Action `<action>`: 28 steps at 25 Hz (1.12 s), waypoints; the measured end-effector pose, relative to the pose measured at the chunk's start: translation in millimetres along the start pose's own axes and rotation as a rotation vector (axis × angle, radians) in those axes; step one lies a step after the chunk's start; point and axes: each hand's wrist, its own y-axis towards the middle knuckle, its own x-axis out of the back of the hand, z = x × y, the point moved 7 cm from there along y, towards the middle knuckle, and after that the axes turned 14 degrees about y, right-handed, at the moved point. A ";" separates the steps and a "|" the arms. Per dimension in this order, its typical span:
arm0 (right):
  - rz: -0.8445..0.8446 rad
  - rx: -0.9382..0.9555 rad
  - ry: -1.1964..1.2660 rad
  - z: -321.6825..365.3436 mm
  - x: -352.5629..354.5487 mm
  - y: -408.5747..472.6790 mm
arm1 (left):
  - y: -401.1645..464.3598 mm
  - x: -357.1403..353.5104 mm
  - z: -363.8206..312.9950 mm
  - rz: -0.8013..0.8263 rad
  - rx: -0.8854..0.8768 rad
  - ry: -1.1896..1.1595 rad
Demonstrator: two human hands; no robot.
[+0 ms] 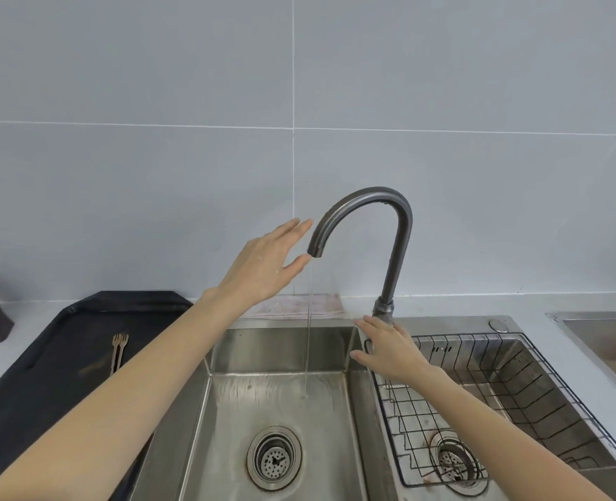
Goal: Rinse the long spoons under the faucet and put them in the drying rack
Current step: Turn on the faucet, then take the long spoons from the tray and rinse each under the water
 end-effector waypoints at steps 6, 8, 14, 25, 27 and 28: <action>0.070 0.028 0.057 41.8 -33.7 -0.7 | -51.9 -22.4 54.8 0.082 0.121 0.032; 0.089 0.035 0.080 56.1 -44.5 1.1 | -69.0 -29.2 72.0 0.117 0.172 0.032; 0.126 -0.010 0.205 109.0 -87.9 19.3 | -124.2 -47.9 144.9 0.215 0.347 0.027; 0.232 0.050 0.396 226.7 -177.4 61.2 | -193.7 -96.0 261.6 0.353 0.640 -0.005; 0.268 0.047 0.429 243.0 -193.4 68.6 | -203.1 -108.3 276.3 0.380 0.692 -0.023; 0.288 0.037 0.440 249.3 -201.5 70.9 | -207.8 -114.2 281.3 0.401 0.717 -0.027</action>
